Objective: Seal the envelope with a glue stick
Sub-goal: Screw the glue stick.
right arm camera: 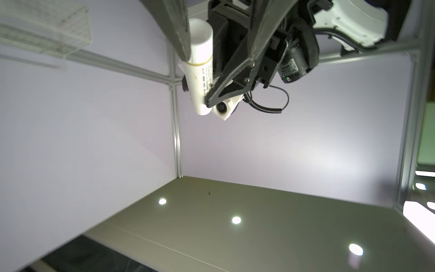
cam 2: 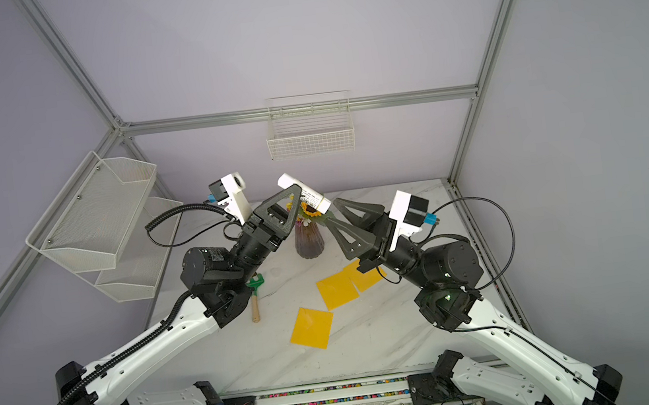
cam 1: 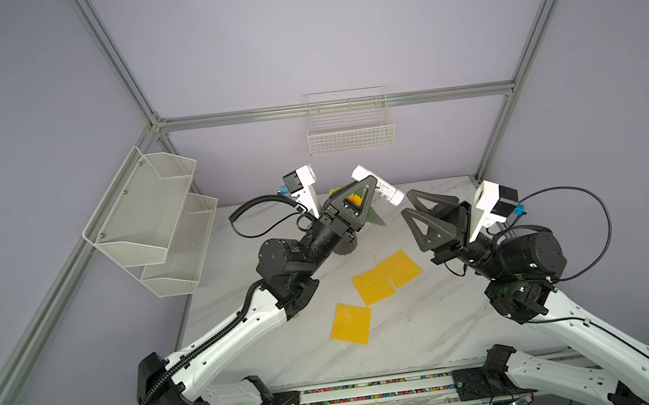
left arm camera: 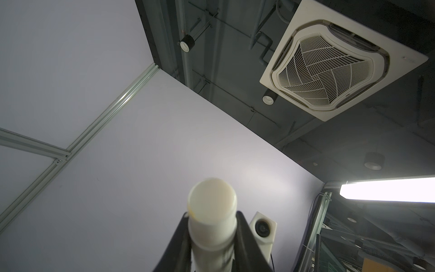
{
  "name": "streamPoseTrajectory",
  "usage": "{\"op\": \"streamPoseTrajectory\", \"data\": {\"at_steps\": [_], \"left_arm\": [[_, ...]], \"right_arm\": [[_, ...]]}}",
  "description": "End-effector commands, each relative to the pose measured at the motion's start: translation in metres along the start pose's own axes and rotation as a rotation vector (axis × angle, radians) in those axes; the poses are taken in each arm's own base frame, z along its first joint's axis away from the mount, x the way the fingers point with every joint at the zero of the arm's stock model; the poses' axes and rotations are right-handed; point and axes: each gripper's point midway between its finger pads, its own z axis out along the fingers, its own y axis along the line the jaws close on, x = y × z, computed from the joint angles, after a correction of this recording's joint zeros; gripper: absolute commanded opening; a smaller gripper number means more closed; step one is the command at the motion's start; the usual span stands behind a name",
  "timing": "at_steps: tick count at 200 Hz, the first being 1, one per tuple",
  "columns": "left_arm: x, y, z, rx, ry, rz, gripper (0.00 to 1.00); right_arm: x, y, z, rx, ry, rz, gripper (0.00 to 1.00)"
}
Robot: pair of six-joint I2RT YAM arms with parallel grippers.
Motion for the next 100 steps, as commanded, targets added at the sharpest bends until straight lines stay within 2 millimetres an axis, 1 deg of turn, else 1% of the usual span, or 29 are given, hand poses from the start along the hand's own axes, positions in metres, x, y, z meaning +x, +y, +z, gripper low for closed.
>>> {"op": "streamPoseTrajectory", "data": {"at_steps": [1, 16, 36, 53, 77, 100], "left_arm": [[-0.013, -0.011, 0.001, 0.035, -0.04, 0.027, 0.0], [-0.012, -0.01, 0.003, 0.036, -0.038, 0.026, 0.0], [-0.01, -0.006, 0.003, 0.031, -0.037, 0.018, 0.0], [-0.009, -0.006, 0.004, 0.034, -0.03, 0.018, 0.0], [-0.008, -0.004, 0.004, 0.028, -0.032, 0.022, 0.0], [-0.006, -0.002, 0.004, 0.027, -0.028, 0.019, 0.0]], "right_arm": [[-0.003, -0.018, 0.001, 0.084, -0.064, 0.587, 0.5], [0.0, -0.018, 0.003, 0.083, -0.05, 0.71, 0.57], [0.006, -0.021, 0.006, 0.103, -0.035, 0.821, 0.6], [0.008, -0.023, 0.01, 0.115, -0.026, 0.885, 0.6], [0.012, -0.02, 0.019, 0.087, -0.002, 0.943, 0.59], [0.014, -0.018, 0.027, 0.062, 0.012, 0.975, 0.55]]}}
